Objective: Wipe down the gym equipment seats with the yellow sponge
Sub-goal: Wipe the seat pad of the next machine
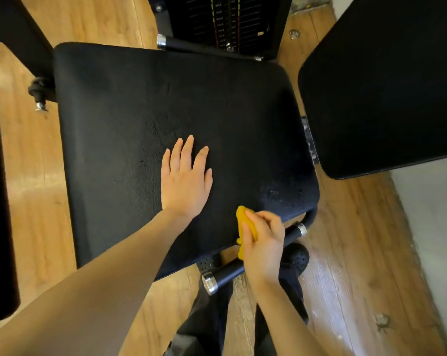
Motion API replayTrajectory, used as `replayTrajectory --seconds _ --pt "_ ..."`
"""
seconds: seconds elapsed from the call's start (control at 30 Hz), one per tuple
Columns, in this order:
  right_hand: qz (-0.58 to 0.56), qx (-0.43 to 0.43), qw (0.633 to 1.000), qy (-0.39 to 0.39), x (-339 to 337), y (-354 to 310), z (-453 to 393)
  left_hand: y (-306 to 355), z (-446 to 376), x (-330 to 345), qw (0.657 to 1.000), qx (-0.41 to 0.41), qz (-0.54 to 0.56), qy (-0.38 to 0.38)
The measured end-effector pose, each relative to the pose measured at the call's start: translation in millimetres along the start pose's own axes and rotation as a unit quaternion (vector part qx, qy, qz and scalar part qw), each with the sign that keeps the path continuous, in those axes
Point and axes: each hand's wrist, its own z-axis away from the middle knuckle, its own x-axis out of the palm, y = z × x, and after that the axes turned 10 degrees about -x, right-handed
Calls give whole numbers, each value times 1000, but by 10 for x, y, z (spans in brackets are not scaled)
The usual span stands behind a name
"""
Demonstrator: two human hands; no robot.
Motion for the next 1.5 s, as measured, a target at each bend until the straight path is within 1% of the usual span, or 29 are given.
replayTrajectory --seconds 0.1,0.2,0.3,0.37,0.47,0.6,0.7,0.8,0.97,1.1,1.2,1.37,1.43,1.5 --pt "28 -21 999 7 0 17 -399 11 -4 2 1000 -2 -1 1" --pt "38 5 999 30 -40 47 -815 18 4 -5 1000 0 4 5" --pt "47 23 999 13 -85 79 -973 15 10 -5 1000 6 5 9" --pt "47 14 999 -4 -98 95 -863 19 10 -7 1000 3 5 7" --pt "36 14 999 -13 -103 150 -479 26 7 -10 1000 0 6 8" --pt "35 23 999 20 -122 163 -39 22 9 -5 1000 2 0 4" --pt "45 28 998 33 -112 169 -33 19 10 2 1000 5 -5 8" --pt "20 54 998 30 -102 154 -288 21 4 0 1000 4 -6 10" --pt "21 63 995 75 -136 116 -1001 29 11 6 1000 2 2 7" --pt "45 66 995 62 -201 148 -1295 12 7 11 1000 5 4 9" --pt "59 48 997 34 -209 207 -1115 17 8 4 1000 4 2 4" --pt "59 31 998 20 -202 209 -327 27 8 -7 1000 2 10 7" --pt "59 44 997 18 -209 203 -102 26 6 -9 1000 3 9 9" --pt "64 63 996 19 -220 204 -48 24 4 -9 1000 4 3 9"
